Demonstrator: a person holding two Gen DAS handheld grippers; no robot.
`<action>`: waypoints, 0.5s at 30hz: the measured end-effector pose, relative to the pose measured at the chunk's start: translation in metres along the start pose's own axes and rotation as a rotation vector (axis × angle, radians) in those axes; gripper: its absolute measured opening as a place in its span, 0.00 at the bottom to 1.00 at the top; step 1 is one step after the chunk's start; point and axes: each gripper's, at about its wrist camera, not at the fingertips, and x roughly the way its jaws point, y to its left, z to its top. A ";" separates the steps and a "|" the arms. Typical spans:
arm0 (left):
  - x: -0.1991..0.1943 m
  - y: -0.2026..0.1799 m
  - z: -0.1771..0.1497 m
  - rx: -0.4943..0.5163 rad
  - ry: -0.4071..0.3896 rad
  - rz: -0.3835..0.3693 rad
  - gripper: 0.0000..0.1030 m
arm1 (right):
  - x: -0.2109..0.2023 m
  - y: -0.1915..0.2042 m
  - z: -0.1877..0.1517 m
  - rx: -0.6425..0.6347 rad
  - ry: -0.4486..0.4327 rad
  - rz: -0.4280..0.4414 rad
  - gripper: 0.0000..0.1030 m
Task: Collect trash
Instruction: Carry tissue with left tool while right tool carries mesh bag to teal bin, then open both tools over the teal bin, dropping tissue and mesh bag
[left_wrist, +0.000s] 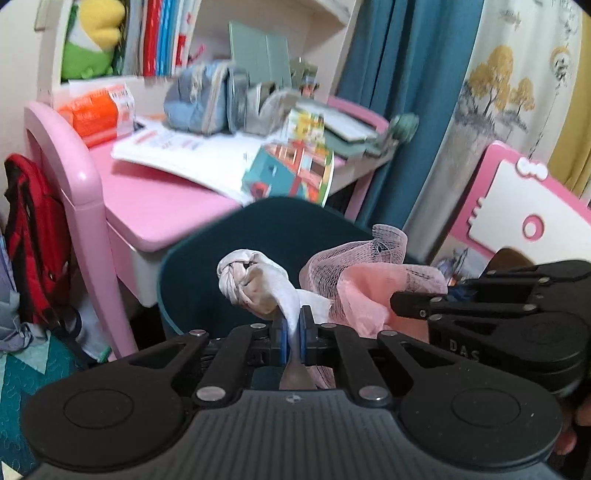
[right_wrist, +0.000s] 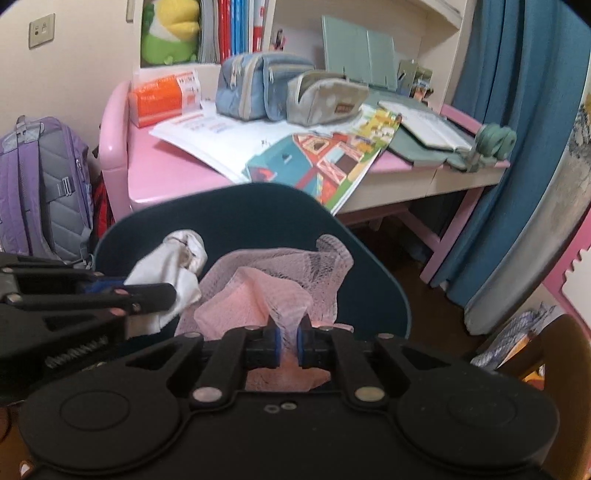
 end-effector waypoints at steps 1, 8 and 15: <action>0.006 0.000 -0.001 0.004 0.011 0.007 0.06 | 0.004 -0.001 -0.001 -0.002 0.011 0.002 0.08; 0.023 0.001 -0.005 0.006 0.041 0.043 0.06 | 0.016 -0.009 -0.004 0.034 0.057 0.027 0.14; 0.023 0.003 -0.003 0.005 0.047 0.055 0.07 | 0.007 -0.009 -0.007 0.035 0.038 0.043 0.33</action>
